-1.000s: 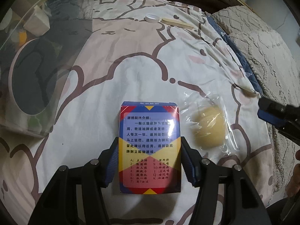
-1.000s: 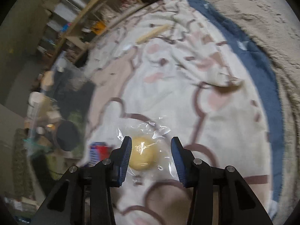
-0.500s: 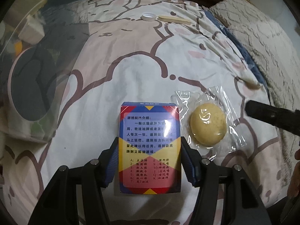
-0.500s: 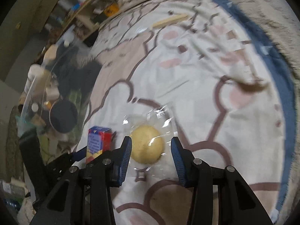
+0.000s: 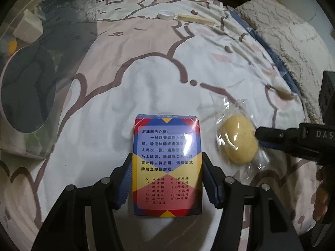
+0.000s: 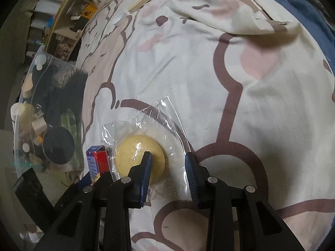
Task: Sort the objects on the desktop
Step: 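Raise the bagged bun and card box together above the bedspread with both tools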
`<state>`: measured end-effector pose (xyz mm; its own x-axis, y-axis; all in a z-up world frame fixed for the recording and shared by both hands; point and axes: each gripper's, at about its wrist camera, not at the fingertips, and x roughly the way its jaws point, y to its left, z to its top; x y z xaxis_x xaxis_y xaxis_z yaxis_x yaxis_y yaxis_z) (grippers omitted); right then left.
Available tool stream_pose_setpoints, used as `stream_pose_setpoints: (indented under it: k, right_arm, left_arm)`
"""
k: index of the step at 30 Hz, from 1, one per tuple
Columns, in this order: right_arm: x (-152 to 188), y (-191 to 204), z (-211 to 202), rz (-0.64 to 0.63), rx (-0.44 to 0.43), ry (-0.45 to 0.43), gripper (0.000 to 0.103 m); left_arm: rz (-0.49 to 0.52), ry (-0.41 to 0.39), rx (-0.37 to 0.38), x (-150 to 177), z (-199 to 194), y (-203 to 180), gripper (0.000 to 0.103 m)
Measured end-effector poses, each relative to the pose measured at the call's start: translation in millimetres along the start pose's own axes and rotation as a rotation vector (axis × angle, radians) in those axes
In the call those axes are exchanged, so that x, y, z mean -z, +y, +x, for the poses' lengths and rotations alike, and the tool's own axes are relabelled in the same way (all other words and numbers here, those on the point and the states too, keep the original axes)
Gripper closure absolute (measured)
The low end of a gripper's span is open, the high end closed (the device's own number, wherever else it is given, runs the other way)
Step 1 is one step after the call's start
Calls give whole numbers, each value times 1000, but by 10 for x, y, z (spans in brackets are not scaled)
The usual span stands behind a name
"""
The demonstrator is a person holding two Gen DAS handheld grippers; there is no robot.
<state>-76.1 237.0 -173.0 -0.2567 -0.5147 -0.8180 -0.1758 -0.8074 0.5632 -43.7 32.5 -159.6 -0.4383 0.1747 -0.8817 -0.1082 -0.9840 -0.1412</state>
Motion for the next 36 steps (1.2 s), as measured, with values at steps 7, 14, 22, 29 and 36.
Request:
stream_pose_setpoints:
  k: [7, 14, 22, 29, 36]
  right_arm:
    - [-27, -306, -65, 169, -79, -2, 69]
    - [-48, -363, -417, 247, -152, -111, 64]
    - [-48, -2, -684, 98, -190, -189, 9]
    - [-54, 27, -595, 69, -98, -168, 9]
    - [-64, -134, -500, 88, 4, -139, 54]
  left_arm:
    - [62, -74, 56, -50, -85, -185, 43]
    - [64, -134, 203, -94, -212, -378, 43]
    - [112, -149, 283, -78, -207, -650, 43]
    - [142, -114, 305, 17, -129, -779, 43]
    - [163, -69, 272, 87, -46, -803, 43]
